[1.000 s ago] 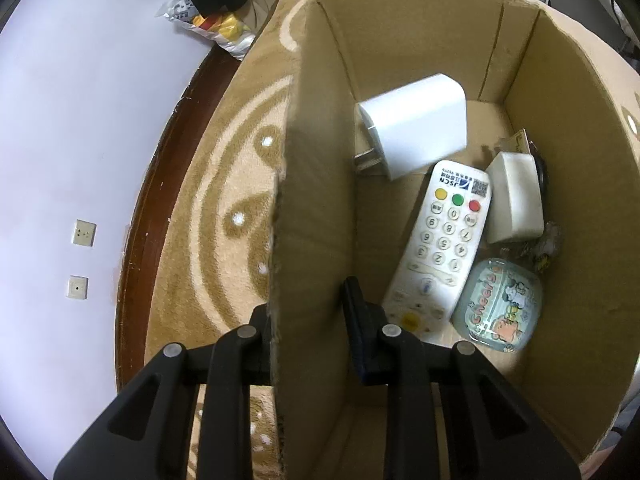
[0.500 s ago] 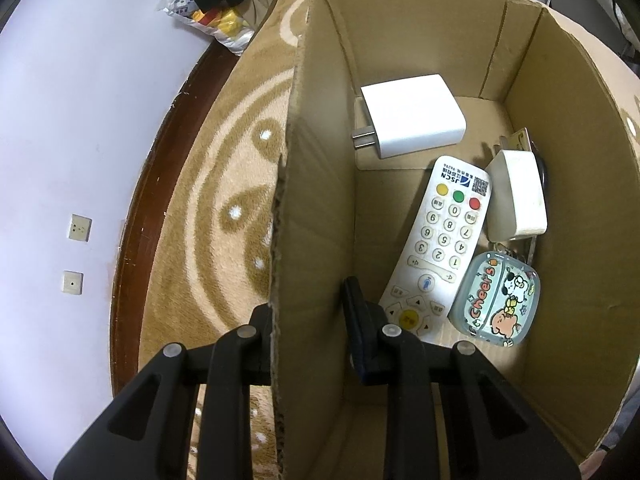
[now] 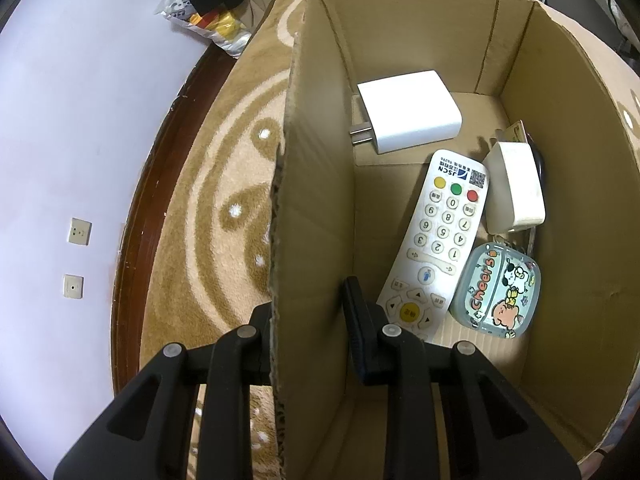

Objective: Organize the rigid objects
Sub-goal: 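Grasp the pale blue cylindrical device with the right tool, then carry the blue device into the box and stand it upright, then open the right tool and withdraw it from the box, then grasp the white wall-mount plate with keys using the right tool, then carry the white plate into the box and release it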

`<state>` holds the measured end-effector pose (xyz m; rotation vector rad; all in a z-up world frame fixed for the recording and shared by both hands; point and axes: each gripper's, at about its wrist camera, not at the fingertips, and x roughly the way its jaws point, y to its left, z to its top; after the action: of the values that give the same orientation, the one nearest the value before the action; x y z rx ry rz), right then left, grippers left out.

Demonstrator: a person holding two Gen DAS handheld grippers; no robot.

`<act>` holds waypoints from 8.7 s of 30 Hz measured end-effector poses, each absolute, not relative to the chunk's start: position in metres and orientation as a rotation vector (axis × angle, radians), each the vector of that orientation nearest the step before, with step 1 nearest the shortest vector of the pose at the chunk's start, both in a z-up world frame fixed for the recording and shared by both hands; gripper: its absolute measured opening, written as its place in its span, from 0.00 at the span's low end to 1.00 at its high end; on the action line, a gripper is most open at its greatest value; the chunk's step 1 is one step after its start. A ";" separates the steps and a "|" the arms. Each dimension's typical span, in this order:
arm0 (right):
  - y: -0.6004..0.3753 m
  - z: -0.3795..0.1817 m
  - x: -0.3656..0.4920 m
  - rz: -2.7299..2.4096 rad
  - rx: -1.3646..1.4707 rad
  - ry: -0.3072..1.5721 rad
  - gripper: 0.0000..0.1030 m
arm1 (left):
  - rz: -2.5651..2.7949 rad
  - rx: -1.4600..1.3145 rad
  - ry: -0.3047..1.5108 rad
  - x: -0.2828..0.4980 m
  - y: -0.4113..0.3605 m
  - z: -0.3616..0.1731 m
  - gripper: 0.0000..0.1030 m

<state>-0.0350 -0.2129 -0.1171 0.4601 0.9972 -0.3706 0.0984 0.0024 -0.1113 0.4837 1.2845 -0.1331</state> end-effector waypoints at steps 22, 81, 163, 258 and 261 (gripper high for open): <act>-0.221 -0.164 -0.019 -0.402 0.510 1.147 0.42 | -0.149 0.458 1.308 0.104 0.007 -0.115 0.25; -0.108 -0.019 0.022 -0.149 0.216 0.717 0.27 | -0.144 0.459 1.289 0.092 0.012 -0.113 0.24; -0.225 -0.073 -0.031 -0.378 0.274 0.916 0.99 | -0.155 0.410 1.280 0.082 0.026 -0.106 0.24; -0.174 -0.037 -0.015 -0.223 0.278 0.747 0.49 | -0.141 0.469 1.267 0.078 0.016 -0.110 0.24; -0.164 -0.021 -0.014 -0.197 0.257 0.709 0.49 | -0.141 0.472 1.266 0.078 0.015 -0.110 0.24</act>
<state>-0.0139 -0.1635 -0.0208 0.2566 0.7094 -0.1968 0.0778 0.0153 -0.1099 0.4716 1.2662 -0.1410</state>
